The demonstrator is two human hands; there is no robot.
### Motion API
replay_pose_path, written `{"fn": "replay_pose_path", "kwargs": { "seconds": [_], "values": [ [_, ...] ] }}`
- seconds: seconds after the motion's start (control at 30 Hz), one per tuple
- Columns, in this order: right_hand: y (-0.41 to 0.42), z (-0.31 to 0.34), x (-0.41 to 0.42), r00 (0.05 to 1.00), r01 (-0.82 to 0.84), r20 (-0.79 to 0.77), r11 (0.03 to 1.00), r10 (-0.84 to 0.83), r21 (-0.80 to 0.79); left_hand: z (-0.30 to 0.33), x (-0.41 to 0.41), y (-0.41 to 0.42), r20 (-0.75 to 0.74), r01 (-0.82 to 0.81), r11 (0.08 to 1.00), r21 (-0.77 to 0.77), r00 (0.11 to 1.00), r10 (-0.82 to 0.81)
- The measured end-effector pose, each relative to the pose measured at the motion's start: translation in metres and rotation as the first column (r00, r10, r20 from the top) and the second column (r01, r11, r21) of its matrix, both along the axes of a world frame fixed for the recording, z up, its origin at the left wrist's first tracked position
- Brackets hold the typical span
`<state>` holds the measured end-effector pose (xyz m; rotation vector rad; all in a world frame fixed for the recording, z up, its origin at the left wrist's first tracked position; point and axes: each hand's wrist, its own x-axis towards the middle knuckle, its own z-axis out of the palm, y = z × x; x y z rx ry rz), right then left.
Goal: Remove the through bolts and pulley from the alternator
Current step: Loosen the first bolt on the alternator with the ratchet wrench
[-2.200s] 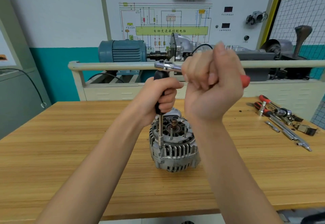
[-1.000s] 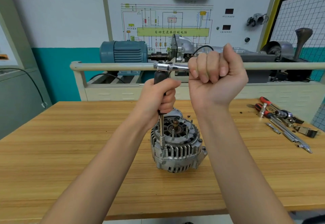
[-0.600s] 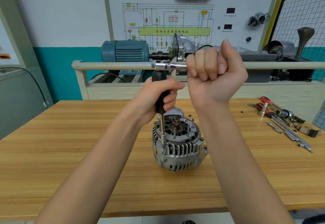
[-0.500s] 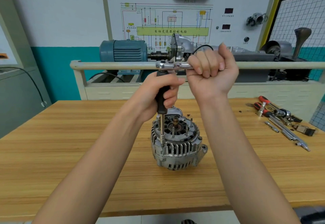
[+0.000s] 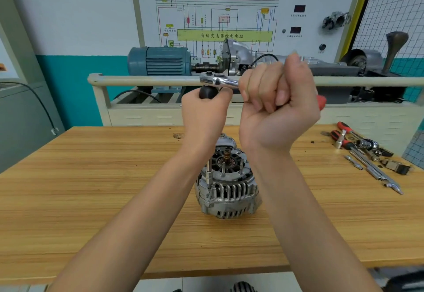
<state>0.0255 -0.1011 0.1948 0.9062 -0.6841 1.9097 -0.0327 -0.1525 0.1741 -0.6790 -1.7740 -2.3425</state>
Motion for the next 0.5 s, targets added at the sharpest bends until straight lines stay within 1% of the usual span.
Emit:
{"fn": "replay_pose_path", "kwargs": {
  "seconds": [0.07,0.13,0.17,0.23,0.27,0.33,0.37,0.43,0.47,0.5],
  "values": [
    [-0.003,-0.001,0.0,0.998,0.057,-0.021,0.998,-0.057,0.012,0.0,0.001,-0.001,0.007,0.019,1.0,-0.011,1.0,-0.019],
    [0.004,0.0,0.001,1.0,-0.003,-0.009,1.0,0.003,0.022,0.001,0.0,-0.007,0.016,0.139,0.989,-0.049,0.99,-0.139],
    [0.01,0.003,0.001,0.998,-0.065,0.022,0.998,0.065,0.015,0.002,-0.002,-0.011,0.015,0.236,0.969,-0.072,0.972,-0.235],
    [0.022,0.008,-0.001,0.964,-0.231,0.121,0.972,0.235,-0.046,0.006,-0.008,-0.022,0.02,0.447,0.886,-0.125,0.894,-0.448],
    [0.027,0.01,-0.004,0.928,-0.326,0.157,0.94,0.339,-0.103,0.007,-0.011,-0.027,0.025,0.533,0.831,-0.159,0.844,-0.536],
    [0.034,0.011,-0.01,0.843,-0.474,0.166,0.852,0.512,-0.22,0.009,-0.014,-0.031,0.039,0.643,0.74,-0.197,0.76,-0.649],
    [0.037,0.011,-0.013,0.816,-0.511,0.153,0.819,0.557,-0.259,0.008,-0.015,-0.031,0.053,0.681,0.71,-0.18,0.727,-0.684],
    [0.039,0.011,-0.015,0.805,-0.527,0.129,0.798,0.579,-0.291,0.007,-0.015,-0.029,0.092,0.727,0.678,-0.105,0.686,-0.722],
    [0.038,0.01,-0.015,0.818,-0.509,0.127,0.809,0.561,-0.296,0.007,-0.015,-0.027,0.11,0.727,0.682,-0.081,0.686,-0.719],
    [0.035,0.009,-0.013,0.84,-0.475,0.131,0.831,0.526,-0.291,0.007,-0.015,-0.026,0.123,0.702,0.708,-0.077,0.711,-0.692]
  ]
}}
